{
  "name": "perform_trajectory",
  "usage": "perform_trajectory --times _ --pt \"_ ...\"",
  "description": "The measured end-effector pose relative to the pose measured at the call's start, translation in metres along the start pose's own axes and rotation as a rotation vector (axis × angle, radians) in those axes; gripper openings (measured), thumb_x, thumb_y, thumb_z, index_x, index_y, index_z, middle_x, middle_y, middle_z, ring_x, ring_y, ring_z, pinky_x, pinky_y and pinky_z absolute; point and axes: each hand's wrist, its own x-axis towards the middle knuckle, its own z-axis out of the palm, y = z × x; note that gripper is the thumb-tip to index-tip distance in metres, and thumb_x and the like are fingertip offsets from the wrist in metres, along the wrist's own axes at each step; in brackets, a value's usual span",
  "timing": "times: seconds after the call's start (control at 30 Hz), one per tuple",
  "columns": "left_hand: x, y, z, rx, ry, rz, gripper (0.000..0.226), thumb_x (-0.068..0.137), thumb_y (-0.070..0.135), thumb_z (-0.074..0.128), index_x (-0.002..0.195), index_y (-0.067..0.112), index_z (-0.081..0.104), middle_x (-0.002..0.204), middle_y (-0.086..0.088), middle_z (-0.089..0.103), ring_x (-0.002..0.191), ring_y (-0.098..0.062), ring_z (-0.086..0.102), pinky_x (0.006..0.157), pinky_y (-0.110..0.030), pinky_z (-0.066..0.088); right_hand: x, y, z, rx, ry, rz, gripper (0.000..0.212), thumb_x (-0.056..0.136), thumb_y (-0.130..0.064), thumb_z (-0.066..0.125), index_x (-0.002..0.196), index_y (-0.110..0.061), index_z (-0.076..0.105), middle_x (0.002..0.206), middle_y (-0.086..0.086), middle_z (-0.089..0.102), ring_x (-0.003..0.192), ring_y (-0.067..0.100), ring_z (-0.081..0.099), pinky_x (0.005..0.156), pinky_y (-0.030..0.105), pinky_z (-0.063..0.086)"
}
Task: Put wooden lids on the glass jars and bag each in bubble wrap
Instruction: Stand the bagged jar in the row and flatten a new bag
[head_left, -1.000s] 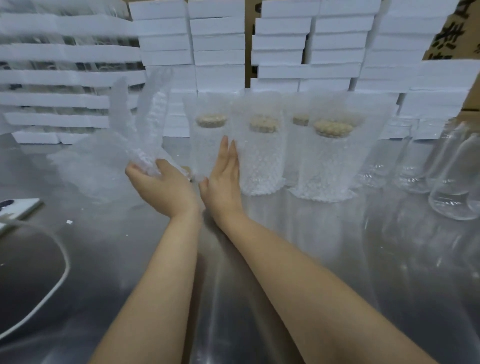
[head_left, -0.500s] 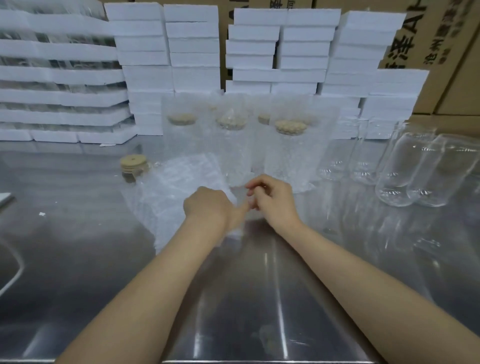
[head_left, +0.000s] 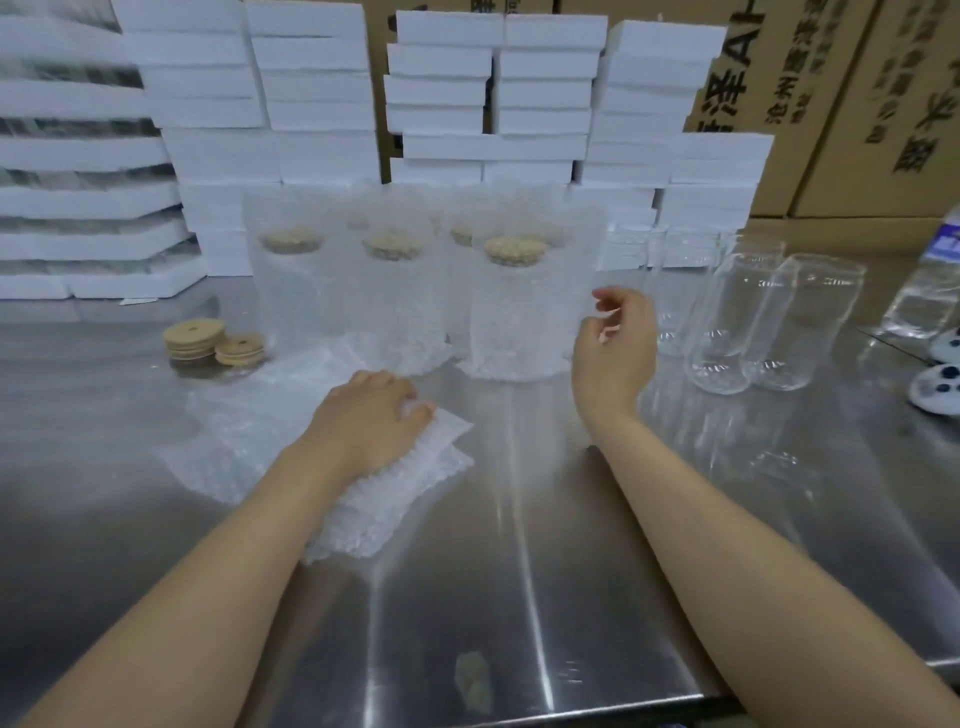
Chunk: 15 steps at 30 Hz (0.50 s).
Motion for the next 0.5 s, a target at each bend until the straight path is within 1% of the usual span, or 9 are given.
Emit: perform_trajectory --times 0.03,0.1,0.17,0.23,0.3,0.4,0.47,0.5 --pt "0.000 0.001 0.000 0.068 0.017 -0.074 0.048 0.098 0.048 0.030 0.130 0.018 0.051 0.135 -0.006 0.048 0.127 -0.026 0.038 0.103 -0.038 0.033 0.011 0.010 -0.010 -0.077 0.115 -0.028 0.038 0.075 0.003 0.052 0.109 -0.009 0.063 0.107 0.006 0.061 0.097 0.025 0.057 0.081 0.030 0.042" --pt "0.000 -0.001 0.000 0.187 0.029 -0.204 0.053 0.098 0.049 0.027 0.133 0.014 0.045 0.139 -0.010 0.044 0.128 -0.029 0.037 0.101 -0.041 0.034 0.029 0.030 -0.027 -0.189 0.301 0.008 0.053 0.071 -0.002 0.058 0.124 -0.006 0.056 0.123 0.014 0.053 0.115 0.032 0.052 0.096 0.037 0.036" --pt "0.000 -0.005 -0.001 0.196 0.025 -0.302 0.058 0.098 0.049 0.026 0.141 0.011 0.038 0.145 -0.013 0.038 0.132 -0.031 0.033 0.103 -0.042 0.032 0.040 0.044 -0.037 -0.269 0.388 0.118 0.067 0.072 -0.012 0.067 0.136 -0.007 0.046 0.136 0.016 0.044 0.125 0.034 0.044 0.103 0.042 0.029" --pt "0.001 -0.010 -0.002 0.164 0.005 -0.359 0.061 0.098 0.049 0.024 0.145 0.012 0.033 0.149 -0.014 0.034 0.135 -0.032 0.029 0.106 -0.043 0.029 0.046 0.053 -0.037 -0.345 0.396 0.239 0.083 0.072 -0.025 0.075 0.144 -0.010 0.037 0.144 0.015 0.036 0.131 0.033 0.038 0.106 0.043 0.026" --pt "0.000 -0.013 -0.003 0.151 -0.019 -0.414 0.062 0.099 0.051 0.022 0.147 0.013 0.031 0.152 -0.014 0.029 0.138 -0.032 0.025 0.109 -0.044 0.026 0.051 0.060 -0.036 -0.376 0.414 0.330 0.095 0.069 -0.033 0.080 0.148 -0.015 0.030 0.150 0.011 0.030 0.136 0.030 0.033 0.107 0.043 0.025" --pt "-0.001 -0.016 -0.006 0.182 -0.049 -0.561 0.065 0.099 0.052 0.019 0.150 0.012 0.024 0.156 -0.012 0.022 0.142 -0.030 0.018 0.111 -0.045 0.022 0.061 0.070 -0.036 -0.348 0.440 0.482 0.107 0.067 -0.036 0.085 0.151 -0.019 0.022 0.153 0.008 0.026 0.140 0.026 0.029 0.108 0.042 0.026" --pt "-0.001 -0.023 -0.009 0.176 -0.047 -0.647 0.065 0.098 0.052 0.020 0.149 0.010 0.024 0.156 -0.012 0.022 0.143 -0.029 0.016 0.112 -0.046 0.019 0.067 0.076 -0.037 -0.317 0.416 0.579 0.109 0.068 -0.035 0.085 0.153 -0.020 0.018 0.154 0.006 0.025 0.140 0.024 0.028 0.109 0.041 0.024" --pt "-0.002 -0.027 -0.010 0.160 -0.044 -0.675 0.065 0.098 0.051 0.021 0.149 0.010 0.024 0.156 -0.012 0.021 0.143 -0.030 0.015 0.113 -0.047 0.019 0.069 0.079 -0.037 -0.306 0.401 0.599 0.109 0.069 -0.034 0.085 0.153 -0.020 0.017 0.154 0.006 0.025 0.141 0.024 0.027 0.110 0.041 0.022"
